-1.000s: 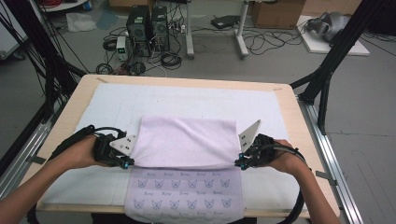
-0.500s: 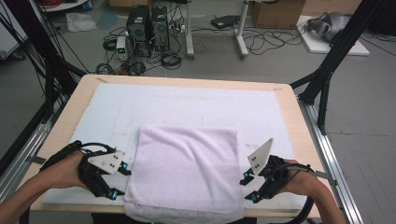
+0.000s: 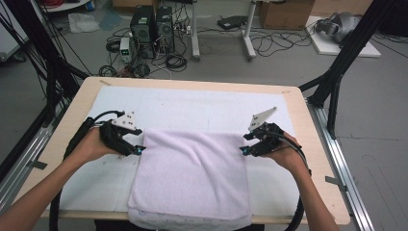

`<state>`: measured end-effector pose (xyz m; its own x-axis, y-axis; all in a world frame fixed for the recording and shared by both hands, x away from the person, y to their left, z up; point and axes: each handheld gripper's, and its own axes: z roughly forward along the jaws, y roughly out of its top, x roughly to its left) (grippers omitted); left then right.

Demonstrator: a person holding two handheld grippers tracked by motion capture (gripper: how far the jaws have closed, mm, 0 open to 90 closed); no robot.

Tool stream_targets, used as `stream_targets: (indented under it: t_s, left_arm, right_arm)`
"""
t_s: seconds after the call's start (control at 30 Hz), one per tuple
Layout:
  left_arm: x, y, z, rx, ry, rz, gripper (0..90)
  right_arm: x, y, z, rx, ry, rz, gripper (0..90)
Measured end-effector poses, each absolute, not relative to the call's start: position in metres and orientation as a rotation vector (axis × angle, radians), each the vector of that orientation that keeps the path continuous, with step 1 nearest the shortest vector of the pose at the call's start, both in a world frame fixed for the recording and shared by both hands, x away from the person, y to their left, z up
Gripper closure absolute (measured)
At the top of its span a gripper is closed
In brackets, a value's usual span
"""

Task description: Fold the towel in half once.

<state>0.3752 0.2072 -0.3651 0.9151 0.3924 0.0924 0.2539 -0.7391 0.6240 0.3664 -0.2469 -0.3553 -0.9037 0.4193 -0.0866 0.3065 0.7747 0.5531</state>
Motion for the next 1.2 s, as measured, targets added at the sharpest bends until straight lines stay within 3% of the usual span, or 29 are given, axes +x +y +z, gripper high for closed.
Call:
stream_targets:
  t_s: [0.4,0.53,0.7,0.83,1.0,1.2]
  left_arm:
    - [0.432,0.204,-0.378,2.413,0.651,0.219,31.6]
    - [0.443,0.200,-0.384,2.431,0.694,0.170,31.2]
    - [0.452,0.192,-0.392,2.467,0.717,0.142,31.3]
    - [0.459,0.186,-0.397,2.504,0.746,0.122,34.6]
    - [0.465,0.177,-0.400,2.537,0.775,0.042,40.3]
    - [0.471,0.177,-0.396,2.509,0.817,0.015,36.2]
  right_arm:
    - [0.430,-0.230,-0.381,0.715,2.798,0.622,53.2]
    - [0.442,-0.226,-0.393,0.748,2.850,0.548,58.8]
    - [0.449,-0.223,-0.406,0.763,2.917,0.412,67.2]
    - [0.448,-0.219,-0.405,0.724,2.938,0.416,83.5]
    - [0.446,-0.215,-0.405,0.675,2.937,0.373,85.5]
    - [0.444,-0.214,-0.403,0.635,2.937,0.359,85.7]
